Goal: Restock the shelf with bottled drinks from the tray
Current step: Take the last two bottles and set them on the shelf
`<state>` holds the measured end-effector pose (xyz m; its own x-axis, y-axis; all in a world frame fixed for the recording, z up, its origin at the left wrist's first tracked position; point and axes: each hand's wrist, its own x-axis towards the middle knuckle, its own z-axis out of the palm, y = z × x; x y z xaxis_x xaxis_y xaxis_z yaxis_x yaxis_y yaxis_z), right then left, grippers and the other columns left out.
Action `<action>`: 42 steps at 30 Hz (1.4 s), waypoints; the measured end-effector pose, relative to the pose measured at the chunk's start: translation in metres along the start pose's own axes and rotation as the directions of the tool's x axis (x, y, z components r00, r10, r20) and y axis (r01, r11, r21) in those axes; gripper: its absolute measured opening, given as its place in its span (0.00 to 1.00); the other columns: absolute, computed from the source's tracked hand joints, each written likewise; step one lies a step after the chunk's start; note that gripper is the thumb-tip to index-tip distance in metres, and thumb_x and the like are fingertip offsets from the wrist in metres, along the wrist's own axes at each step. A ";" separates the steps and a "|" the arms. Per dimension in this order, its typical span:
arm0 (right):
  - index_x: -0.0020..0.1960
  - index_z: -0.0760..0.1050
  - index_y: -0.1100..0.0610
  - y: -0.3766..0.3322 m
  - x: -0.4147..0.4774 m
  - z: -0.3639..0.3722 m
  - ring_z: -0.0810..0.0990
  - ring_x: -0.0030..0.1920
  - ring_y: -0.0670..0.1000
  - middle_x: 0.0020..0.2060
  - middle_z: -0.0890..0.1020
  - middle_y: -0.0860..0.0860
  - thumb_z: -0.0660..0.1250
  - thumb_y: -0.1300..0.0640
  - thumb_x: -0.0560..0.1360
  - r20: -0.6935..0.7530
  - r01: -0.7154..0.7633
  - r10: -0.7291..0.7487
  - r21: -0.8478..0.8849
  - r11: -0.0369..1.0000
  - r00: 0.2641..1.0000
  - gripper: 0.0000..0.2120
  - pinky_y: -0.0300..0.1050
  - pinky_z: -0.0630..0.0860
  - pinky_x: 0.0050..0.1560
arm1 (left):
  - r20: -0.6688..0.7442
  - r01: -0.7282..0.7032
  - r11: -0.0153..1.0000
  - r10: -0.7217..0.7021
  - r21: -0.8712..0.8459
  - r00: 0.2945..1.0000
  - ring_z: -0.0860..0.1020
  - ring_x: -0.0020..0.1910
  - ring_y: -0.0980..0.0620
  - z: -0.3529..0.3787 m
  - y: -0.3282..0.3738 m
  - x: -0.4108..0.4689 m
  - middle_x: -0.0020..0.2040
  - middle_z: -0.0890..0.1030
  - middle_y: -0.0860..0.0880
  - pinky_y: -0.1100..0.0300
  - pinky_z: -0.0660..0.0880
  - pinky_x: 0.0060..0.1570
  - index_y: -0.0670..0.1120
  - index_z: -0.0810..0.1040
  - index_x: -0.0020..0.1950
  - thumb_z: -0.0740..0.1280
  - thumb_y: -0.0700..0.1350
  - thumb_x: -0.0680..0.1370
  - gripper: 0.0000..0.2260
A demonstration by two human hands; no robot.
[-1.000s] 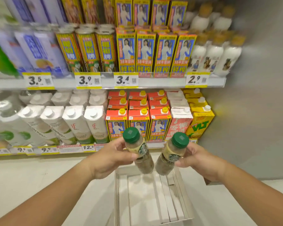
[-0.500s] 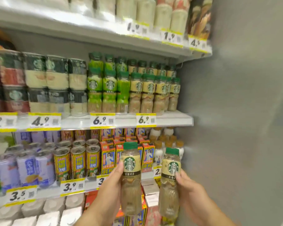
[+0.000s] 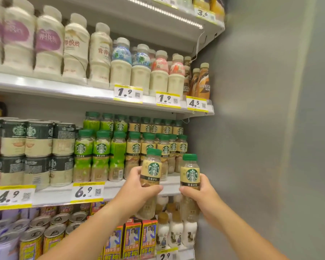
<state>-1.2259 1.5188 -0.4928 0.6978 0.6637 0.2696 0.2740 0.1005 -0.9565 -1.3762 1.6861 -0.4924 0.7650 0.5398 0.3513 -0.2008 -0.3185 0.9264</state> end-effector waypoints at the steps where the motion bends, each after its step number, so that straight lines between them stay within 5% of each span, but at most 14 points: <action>1: 0.59 0.71 0.46 -0.003 0.014 -0.009 0.86 0.48 0.49 0.50 0.86 0.50 0.79 0.45 0.59 -0.025 0.002 -0.002 -0.020 1.000 1.000 0.31 0.50 0.83 0.47 | -0.029 -0.012 1.000 0.012 0.006 0.999 0.83 0.46 0.56 0.007 0.004 0.014 0.51 0.84 0.52 0.56 0.79 0.45 0.58 0.69 0.61 0.78 0.53 0.66 0.28; 3: 0.58 0.71 0.47 -0.007 0.045 -0.025 0.86 0.48 0.48 0.50 0.85 0.50 0.78 0.45 0.61 -0.073 0.024 -0.025 -0.016 1.000 0.997 0.30 0.50 0.83 0.46 | -0.106 -0.049 0.999 0.051 0.017 0.993 0.83 0.48 0.57 0.022 0.012 0.042 0.52 0.83 0.54 0.53 0.80 0.48 0.59 0.69 0.59 0.79 0.54 0.65 0.28; 8: 0.56 0.70 0.49 -0.021 0.110 -0.051 0.86 0.43 0.46 0.48 0.85 0.50 0.79 0.54 0.69 -0.206 0.150 -0.137 0.049 0.988 0.969 0.22 0.46 0.82 0.39 | -0.253 -0.174 0.972 0.211 0.160 0.944 0.78 0.45 0.68 0.062 0.033 0.104 0.48 0.80 0.63 0.70 0.74 0.39 0.64 0.72 0.52 0.79 0.50 0.67 0.22; 11: 0.57 0.71 0.49 -0.025 0.135 -0.055 0.85 0.46 0.48 0.48 0.84 0.49 0.78 0.55 0.70 -0.263 0.189 -0.169 0.054 0.980 0.950 0.21 0.44 0.80 0.38 | -0.291 -0.199 0.959 0.252 0.200 0.923 0.80 0.45 0.61 0.084 0.039 0.128 0.47 0.82 0.57 0.65 0.78 0.44 0.56 0.77 0.56 0.79 0.47 0.67 0.21; 13: 0.59 0.72 0.49 -0.021 0.148 -0.053 0.84 0.49 0.50 0.49 0.83 0.49 0.78 0.56 0.70 -0.267 0.197 -0.178 0.048 0.979 0.947 0.22 0.47 0.81 0.42 | -0.332 -0.222 0.952 0.284 0.213 0.900 0.81 0.40 0.63 0.096 0.036 0.138 0.42 0.84 0.56 0.69 0.77 0.38 0.56 0.79 0.49 0.79 0.43 0.67 0.16; 15: 0.59 0.72 0.49 -0.010 0.157 -0.050 0.83 0.49 0.50 0.50 0.84 0.49 0.77 0.57 0.70 -0.265 0.200 -0.181 0.044 0.979 0.947 0.21 0.50 0.82 0.46 | -0.396 -0.213 0.951 0.287 0.223 0.872 0.81 0.41 0.60 0.108 0.030 0.143 0.44 0.83 0.54 0.62 0.79 0.42 0.55 0.79 0.47 0.79 0.43 0.67 0.15; 23: 0.57 0.75 0.49 0.027 0.172 -0.042 0.83 0.49 0.48 0.49 0.84 0.48 0.76 0.59 0.73 -0.270 0.151 -0.120 0.096 0.984 0.955 0.17 0.50 0.82 0.51 | -0.559 -0.158 0.934 0.321 0.321 0.765 0.78 0.55 0.54 0.134 0.000 0.143 0.55 0.80 0.54 0.52 0.77 0.57 0.51 0.74 0.64 0.79 0.46 0.69 0.26; 26: 0.56 0.74 0.47 0.032 0.171 -0.042 0.81 0.50 0.46 0.50 0.83 0.46 0.75 0.59 0.73 -0.260 0.146 -0.115 0.102 0.984 0.959 0.17 0.46 0.79 0.48 | -0.576 -0.121 0.900 0.366 0.418 0.731 0.72 0.57 0.60 0.140 -0.005 0.142 0.60 0.74 0.54 0.66 0.71 0.56 0.48 0.73 0.70 0.79 0.48 0.70 0.30; 29: 0.59 0.74 0.48 0.035 0.169 -0.042 0.82 0.51 0.47 0.51 0.83 0.46 0.75 0.59 0.73 -0.232 0.146 -0.122 0.089 0.985 0.965 0.18 0.47 0.81 0.51 | -0.597 -0.071 0.897 0.348 0.437 0.722 0.68 0.46 0.66 0.143 -0.005 0.141 0.52 0.66 0.56 0.76 0.63 0.38 0.47 0.73 0.69 0.78 0.49 0.71 0.30; 32: 0.60 0.73 0.48 0.036 0.166 -0.041 0.83 0.52 0.47 0.51 0.83 0.47 0.74 0.59 0.74 -0.174 0.144 -0.132 0.060 0.988 0.976 0.18 0.51 0.82 0.54 | -0.604 -0.024 0.906 0.302 0.424 0.738 0.71 0.43 0.62 0.146 -0.011 0.141 0.51 0.66 0.54 0.74 0.65 0.41 0.46 0.71 0.70 0.77 0.49 0.72 0.30; 36: 0.61 0.73 0.49 0.036 0.166 -0.040 0.83 0.53 0.48 0.53 0.83 0.48 0.74 0.59 0.75 -0.131 0.136 -0.128 0.054 0.989 0.983 0.18 0.52 0.82 0.55 | -0.649 0.008 0.925 0.260 0.379 0.715 0.75 0.55 0.51 0.149 -0.017 0.140 0.58 0.70 0.51 0.61 0.72 0.51 0.46 0.68 0.73 0.76 0.49 0.73 0.31; 42: 0.66 0.67 0.50 0.042 0.166 -0.040 0.82 0.55 0.47 0.56 0.82 0.48 0.74 0.58 0.75 -0.123 0.138 -0.125 0.101 0.985 0.985 0.24 0.48 0.82 0.54 | -0.633 0.024 0.900 0.287 0.435 0.719 0.73 0.60 0.51 0.149 -0.021 0.136 0.61 0.69 0.53 0.58 0.74 0.51 0.49 0.67 0.73 0.75 0.52 0.73 0.32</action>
<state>-1.0724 1.6034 -0.4842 0.7341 0.5497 0.3987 0.2994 0.2650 -0.9166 -1.1764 1.6507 -0.4844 0.1049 0.7901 0.6039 0.1036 -0.6127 0.7835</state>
